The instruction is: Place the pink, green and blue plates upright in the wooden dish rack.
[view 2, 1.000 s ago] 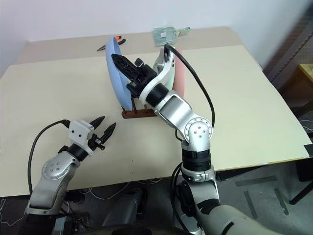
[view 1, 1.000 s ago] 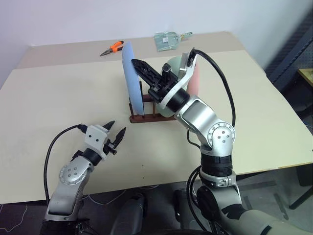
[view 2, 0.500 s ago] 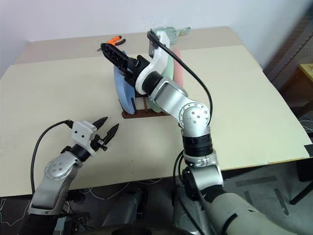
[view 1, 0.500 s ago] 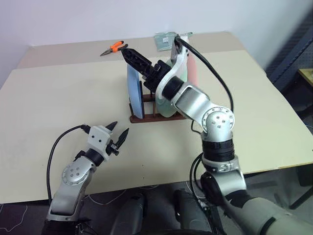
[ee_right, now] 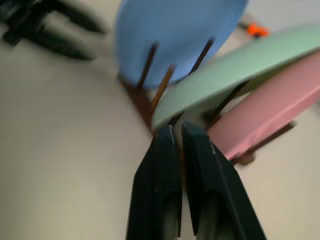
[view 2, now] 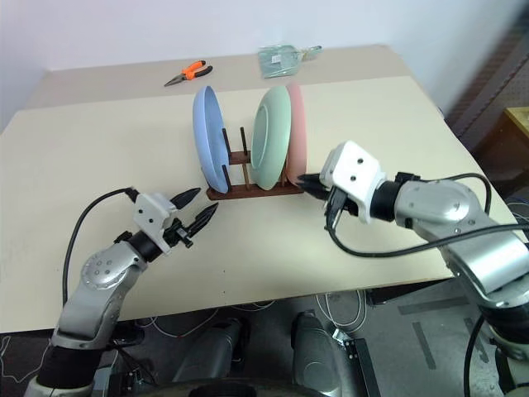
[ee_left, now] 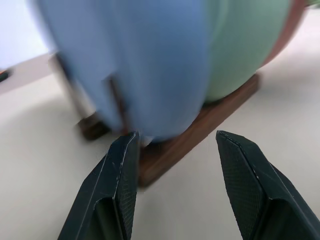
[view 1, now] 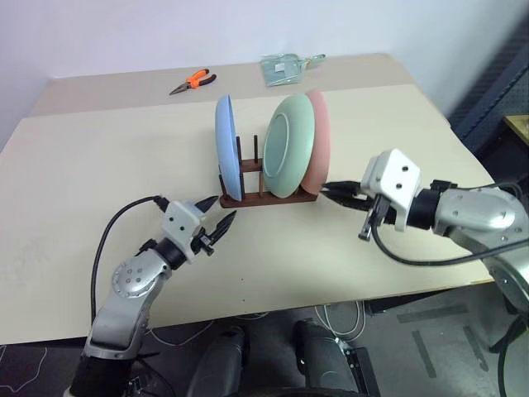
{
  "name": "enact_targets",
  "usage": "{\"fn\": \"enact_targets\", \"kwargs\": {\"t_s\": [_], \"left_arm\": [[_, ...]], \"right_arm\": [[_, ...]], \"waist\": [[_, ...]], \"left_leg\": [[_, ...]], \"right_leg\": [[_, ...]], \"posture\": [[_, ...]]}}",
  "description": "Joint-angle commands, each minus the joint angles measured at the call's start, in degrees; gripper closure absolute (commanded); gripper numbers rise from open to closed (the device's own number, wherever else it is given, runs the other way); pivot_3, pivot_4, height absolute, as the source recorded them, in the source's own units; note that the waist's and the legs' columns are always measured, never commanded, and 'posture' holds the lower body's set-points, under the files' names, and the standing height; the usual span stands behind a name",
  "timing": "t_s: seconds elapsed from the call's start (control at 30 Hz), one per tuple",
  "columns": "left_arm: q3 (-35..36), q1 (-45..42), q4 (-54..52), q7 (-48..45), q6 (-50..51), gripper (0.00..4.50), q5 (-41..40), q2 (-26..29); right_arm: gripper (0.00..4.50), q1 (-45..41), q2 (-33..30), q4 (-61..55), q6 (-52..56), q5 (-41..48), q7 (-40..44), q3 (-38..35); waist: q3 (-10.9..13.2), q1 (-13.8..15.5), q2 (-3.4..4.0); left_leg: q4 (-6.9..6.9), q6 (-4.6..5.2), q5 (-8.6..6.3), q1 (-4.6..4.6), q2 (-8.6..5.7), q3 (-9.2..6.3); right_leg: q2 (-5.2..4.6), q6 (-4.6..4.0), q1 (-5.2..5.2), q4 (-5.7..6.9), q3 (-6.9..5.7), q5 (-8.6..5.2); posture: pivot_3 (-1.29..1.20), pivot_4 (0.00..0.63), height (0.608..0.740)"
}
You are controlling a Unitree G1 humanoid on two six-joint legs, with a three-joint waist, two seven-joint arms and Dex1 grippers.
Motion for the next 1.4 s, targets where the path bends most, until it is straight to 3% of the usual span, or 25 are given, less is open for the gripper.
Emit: {"fn": "enact_targets", "kwargs": {"t_s": [0.03,0.33,0.7,0.97,1.07,1.2,1.3,1.4], "left_arm": [[-1.3,-0.9,-2.0,-1.9,0.3,2.04,-1.2,-0.1],[-3.2,-0.3,-5.7,-5.1,3.9,2.04,-3.7,0.5],[-3.1,0.9,-6.3,-4.0,4.2,2.04,-2.9,0.2],[-3.4,1.5,-6.1,-3.9,3.8,2.04,-2.4,0.1],[-2.9,2.1,-6.0,-3.8,3.9,2.04,-2.1,0.6],[0.7,4.4,-3.9,-3.6,3.3,2.04,-0.8,3.2],[7.2,8.4,0.8,-4.1,1.3,2.04,-0.7,6.6],[10.4,11.1,4.7,-4.5,-1.7,2.04,-0.2,8.5]], "right_arm": [[4.44,-0.8,2.3,-0.3,-0.5,-7.3,-2.9,2.5],[4.44,-4.7,11.1,4.5,-1.2,-17.6,-4.7,7.4],[4.44,-9.2,17.7,4.3,-1.4,-19.2,-1.9,7.6],[4.44,-9.8,18.4,3.2,-0.5,-19.8,0.1,7.5],[4.44,-8.2,17.2,3.0,0.1,-19.5,1.4,6.5],[4.44,0.3,12.4,1.6,-0.8,-15.8,7.2,1.6],[4.44,8.0,12.0,7.0,-4.2,-14.9,7.8,-4.5],[4.44,10.0,13.6,14.3,-8.4,-15.0,7.1,-7.7]], "waist": [[0.0,0.2,-0.02],[0.0,0.7,-0.02],[0.0,0.6,-0.02],[0.0,0.6,-0.01],[0.0,0.6,-0.01],[0.0,1.3,-0.02],[0.0,1.4,-0.01],[0.0,1.3,0.02]], "left_leg": [[0.03,0.00,0.00,0.01,0.06,0.01],[0.21,0.05,-0.03,-0.20,0.04,-0.05],[0.24,0.06,-0.03,-0.19,0.04,-0.10],[0.24,0.06,-0.03,-0.18,0.04,-0.10],[0.24,0.06,-0.03,-0.18,0.04,-0.10],[0.24,0.10,-0.06,-0.18,0.04,-0.10],[0.24,0.14,-0.08,-0.16,0.05,-0.06],[0.24,0.14,-0.09,-0.03,0.10,0.06]], "right_leg": [[0.04,-0.03,0.03,-0.04,-0.01,-0.01],[0.07,0.03,0.09,-0.43,-0.08,0.40],[0.09,0.02,0.13,-0.44,-0.11,0.43],[0.09,0.02,0.13,-0.44,-0.11,0.43],[0.09,0.02,0.14,-0.44,-0.11,0.43],[0.09,0.02,0.17,-0.49,-0.12,0.43],[0.09,0.02,0.19,-0.52,-0.11,0.43],[0.11,-0.17,0.26,-0.50,-0.06,0.35]], "posture": [[0.00,0.150,0.739],[0.00,0.150,0.739],[0.00,0.150,0.739],[0.00,0.150,0.739],[0.00,0.150,0.739],[0.00,0.150,0.739],[0.00,0.150,0.739],[0.00,0.150,0.739]]}}
